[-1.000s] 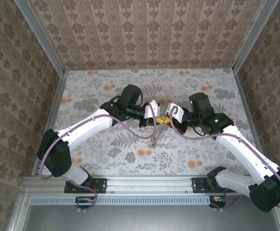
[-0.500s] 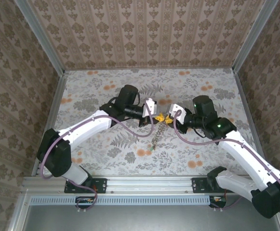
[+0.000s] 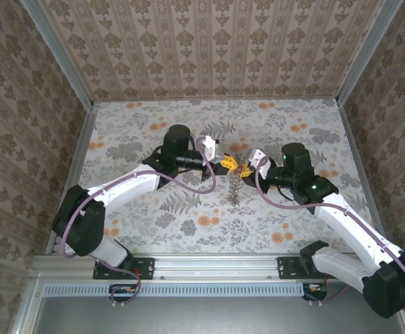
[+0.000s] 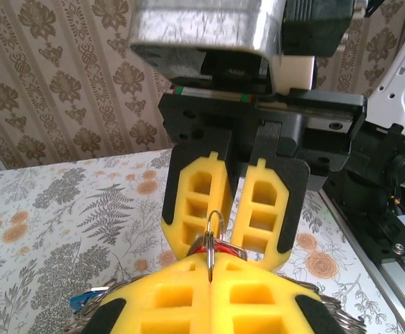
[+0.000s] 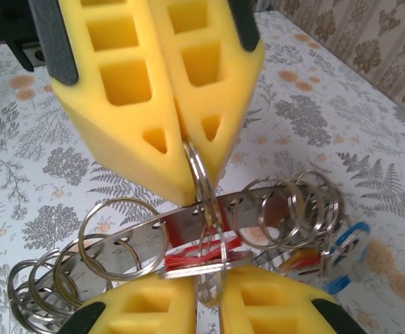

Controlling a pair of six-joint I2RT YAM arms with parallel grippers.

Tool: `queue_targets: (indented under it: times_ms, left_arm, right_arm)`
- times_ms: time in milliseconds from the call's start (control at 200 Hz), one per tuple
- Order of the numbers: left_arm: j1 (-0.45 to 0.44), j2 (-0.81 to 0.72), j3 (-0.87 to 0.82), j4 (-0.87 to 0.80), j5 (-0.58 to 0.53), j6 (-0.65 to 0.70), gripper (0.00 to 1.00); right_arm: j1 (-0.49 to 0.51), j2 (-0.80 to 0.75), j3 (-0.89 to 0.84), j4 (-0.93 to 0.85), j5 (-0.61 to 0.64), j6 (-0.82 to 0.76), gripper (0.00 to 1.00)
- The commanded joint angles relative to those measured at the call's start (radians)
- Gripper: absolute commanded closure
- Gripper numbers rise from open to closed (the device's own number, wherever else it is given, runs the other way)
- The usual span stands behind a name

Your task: Put the keys on the keyring

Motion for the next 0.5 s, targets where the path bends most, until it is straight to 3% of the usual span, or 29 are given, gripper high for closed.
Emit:
queue_targets:
  times_ms: [0, 110, 290, 495]
  left_arm:
    - [-0.001, -0.048, -0.011, 0.083, -0.005, -0.032, 1.0]
    - [-0.003, -0.053, -0.021, 0.096, -0.023, -0.032, 1.0]
    - [-0.002, -0.057, -0.024, 0.097, -0.026, -0.026, 1.0]
    - [-0.006, -0.059, -0.022, 0.087, -0.025, -0.015, 1.0]
  right_arm:
    - [-0.006, -0.062, -0.009, -0.007, 0.044, 0.002, 0.79]
    - [-0.006, -0.1, 0.004, -0.075, 0.075, -0.008, 0.75]
    - [-0.008, -0.125, 0.032, -0.067, 0.016, 0.07, 0.64]
    - [-0.008, -0.065, 0.08, -0.037, -0.024, 0.146, 0.62]
